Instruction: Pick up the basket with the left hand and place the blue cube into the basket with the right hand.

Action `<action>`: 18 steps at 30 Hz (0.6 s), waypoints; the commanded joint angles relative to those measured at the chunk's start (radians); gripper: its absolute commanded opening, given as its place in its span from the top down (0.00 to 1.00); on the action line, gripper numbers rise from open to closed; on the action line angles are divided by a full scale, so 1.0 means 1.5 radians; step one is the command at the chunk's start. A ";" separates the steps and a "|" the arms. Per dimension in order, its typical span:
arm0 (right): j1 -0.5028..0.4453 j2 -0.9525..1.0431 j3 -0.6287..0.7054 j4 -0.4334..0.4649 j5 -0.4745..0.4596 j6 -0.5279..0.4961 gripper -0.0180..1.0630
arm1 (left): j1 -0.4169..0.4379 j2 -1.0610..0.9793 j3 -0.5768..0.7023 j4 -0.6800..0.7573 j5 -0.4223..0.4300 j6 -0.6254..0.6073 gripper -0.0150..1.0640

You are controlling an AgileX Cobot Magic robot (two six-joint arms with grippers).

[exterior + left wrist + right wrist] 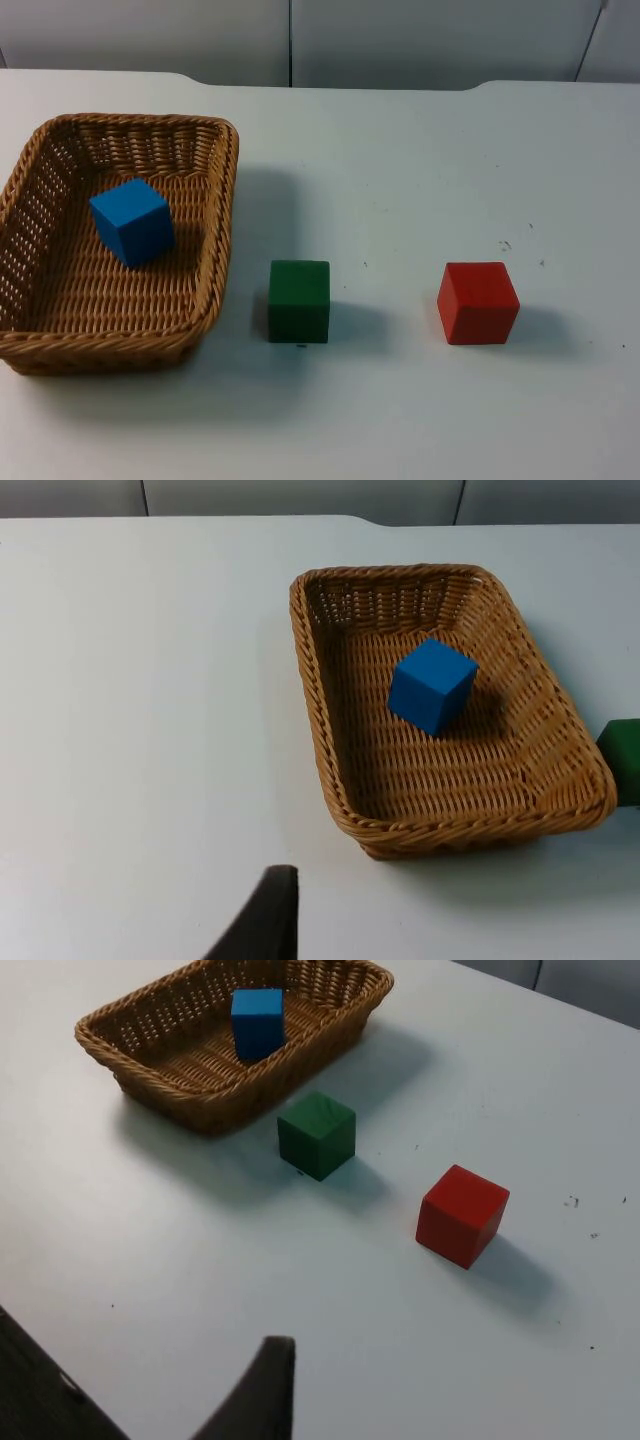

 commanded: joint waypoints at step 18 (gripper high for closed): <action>-0.041 -0.003 0.003 0.000 -0.010 -0.003 0.01 | 0.003 -0.004 0.001 0.002 -0.006 -0.003 0.01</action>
